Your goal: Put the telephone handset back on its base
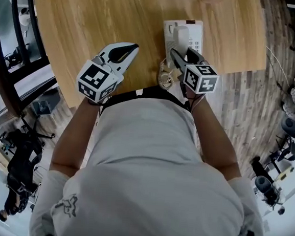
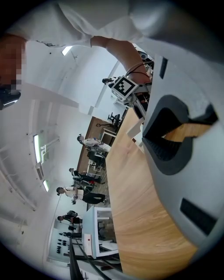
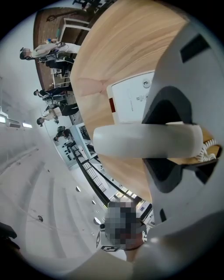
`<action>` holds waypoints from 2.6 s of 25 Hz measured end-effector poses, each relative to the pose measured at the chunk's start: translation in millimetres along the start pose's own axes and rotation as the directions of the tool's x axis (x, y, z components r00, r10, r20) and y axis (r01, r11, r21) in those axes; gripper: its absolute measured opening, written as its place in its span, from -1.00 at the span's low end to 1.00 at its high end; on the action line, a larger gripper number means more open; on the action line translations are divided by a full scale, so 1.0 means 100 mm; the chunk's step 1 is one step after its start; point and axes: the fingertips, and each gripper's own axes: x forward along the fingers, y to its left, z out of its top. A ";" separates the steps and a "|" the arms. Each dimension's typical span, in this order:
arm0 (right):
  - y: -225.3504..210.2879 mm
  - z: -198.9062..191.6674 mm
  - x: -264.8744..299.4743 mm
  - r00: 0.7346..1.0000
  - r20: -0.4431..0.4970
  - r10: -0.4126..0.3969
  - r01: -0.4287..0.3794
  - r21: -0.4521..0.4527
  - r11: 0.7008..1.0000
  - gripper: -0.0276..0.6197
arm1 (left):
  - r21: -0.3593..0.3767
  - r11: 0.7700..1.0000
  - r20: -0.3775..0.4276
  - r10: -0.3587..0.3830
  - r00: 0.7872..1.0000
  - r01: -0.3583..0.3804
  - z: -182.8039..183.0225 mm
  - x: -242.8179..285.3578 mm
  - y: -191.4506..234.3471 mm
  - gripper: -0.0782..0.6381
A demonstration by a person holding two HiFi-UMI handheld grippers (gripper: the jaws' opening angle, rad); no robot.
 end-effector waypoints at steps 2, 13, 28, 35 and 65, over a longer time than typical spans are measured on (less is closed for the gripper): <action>-0.07 -0.02 0.07 1.000 -0.020 -0.013 0.013 0.012 1.000 -0.23 | -0.003 1.000 -0.008 0.004 1.000 -0.004 -0.01 0.04 0.06 -0.76; -0.09 -0.08 0.28 0.993 -0.093 -0.066 0.068 0.016 0.998 -0.23 | -0.039 0.999 -0.031 0.014 0.999 -0.015 -0.14 0.10 0.18 -0.76; -0.12 -0.13 0.43 0.980 -0.137 -0.147 0.151 0.023 0.988 -0.23 | -0.056 0.998 -0.033 0.019 0.999 -0.021 -0.21 0.01 0.24 -0.77; -0.12 -0.13 0.45 0.977 -0.121 -0.174 0.177 0.008 0.984 -0.21 | -0.059 0.998 -0.026 0.017 1.000 -0.019 -0.20 -0.05 0.27 -0.76; 1.30 0.48 -1.01 0.935 0.351 -0.042 0.116 -0.191 0.975 -0.34 | 0.175 0.980 0.103 -0.115 0.988 0.096 0.41 -1.08 -0.40 -0.76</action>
